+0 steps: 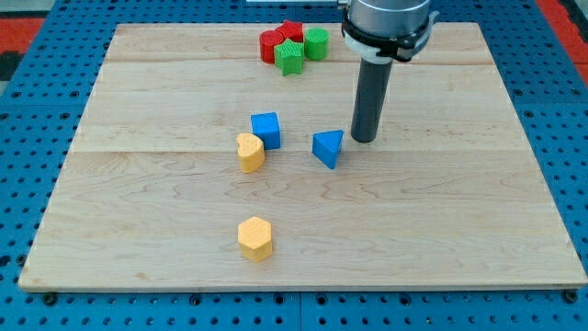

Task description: Slide the hexagon below the yellow heart

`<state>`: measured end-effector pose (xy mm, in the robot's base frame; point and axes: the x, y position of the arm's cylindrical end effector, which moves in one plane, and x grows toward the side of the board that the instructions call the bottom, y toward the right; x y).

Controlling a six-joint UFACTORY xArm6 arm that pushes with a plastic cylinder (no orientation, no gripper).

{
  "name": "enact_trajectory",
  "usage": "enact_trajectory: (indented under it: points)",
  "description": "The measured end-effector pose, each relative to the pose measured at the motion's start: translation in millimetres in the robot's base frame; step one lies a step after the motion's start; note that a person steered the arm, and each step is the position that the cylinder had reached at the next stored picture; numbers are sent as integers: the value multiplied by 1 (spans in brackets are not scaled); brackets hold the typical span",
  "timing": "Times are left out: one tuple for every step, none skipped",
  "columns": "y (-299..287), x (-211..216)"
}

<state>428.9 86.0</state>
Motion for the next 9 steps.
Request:
enact_trajectory:
  points:
    - [-9, 13]
    - [-70, 20]
    - [-87, 20]
    - [-8, 79]
    - [-18, 171]
    - [-78, 188]
    - [-130, 151]
    - [-136, 151]
    - [-163, 149]
